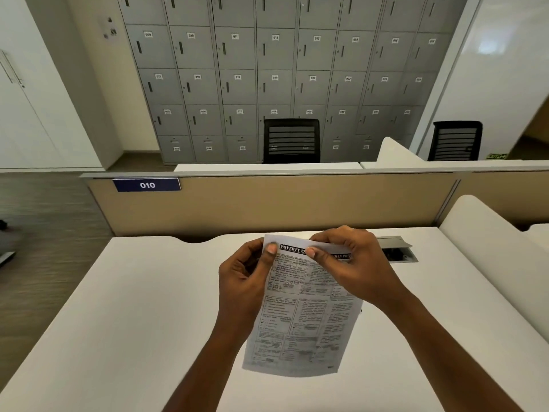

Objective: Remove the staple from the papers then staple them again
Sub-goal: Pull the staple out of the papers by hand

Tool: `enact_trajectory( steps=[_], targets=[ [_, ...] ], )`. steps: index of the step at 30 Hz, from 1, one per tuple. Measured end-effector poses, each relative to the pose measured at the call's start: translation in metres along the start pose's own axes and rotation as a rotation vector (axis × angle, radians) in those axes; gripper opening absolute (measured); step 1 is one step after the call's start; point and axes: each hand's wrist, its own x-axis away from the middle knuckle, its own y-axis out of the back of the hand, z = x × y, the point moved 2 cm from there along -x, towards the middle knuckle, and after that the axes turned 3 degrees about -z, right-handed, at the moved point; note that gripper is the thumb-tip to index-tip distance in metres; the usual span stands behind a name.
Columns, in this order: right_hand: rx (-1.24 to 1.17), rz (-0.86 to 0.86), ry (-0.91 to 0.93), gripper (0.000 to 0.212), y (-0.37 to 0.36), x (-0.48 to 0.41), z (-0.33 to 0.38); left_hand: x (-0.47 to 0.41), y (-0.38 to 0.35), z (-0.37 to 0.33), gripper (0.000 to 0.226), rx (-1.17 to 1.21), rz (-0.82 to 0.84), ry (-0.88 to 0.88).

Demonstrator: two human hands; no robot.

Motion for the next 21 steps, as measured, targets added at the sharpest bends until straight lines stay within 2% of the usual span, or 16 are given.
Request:
enact_trajectory(
  steps=[4, 13, 21],
  targets=[
    [0.055, 0.015, 0.028, 0.016, -0.001, -0.002, 0.013, 0.002, -0.003, -0.001, 0.014, 0.063, -0.006, 0.027],
    [0.105, -0.002, 0.059, 0.012, -0.001, -0.002, 0.027, 0.003, -0.002, -0.004, 0.015, 0.045, -0.025, 0.015],
    [0.032, 0.029, 0.077, 0.011, -0.011, -0.011, 0.051, 0.008, -0.003, -0.01, 0.017, 0.098, 0.01, 0.013]
  ],
)
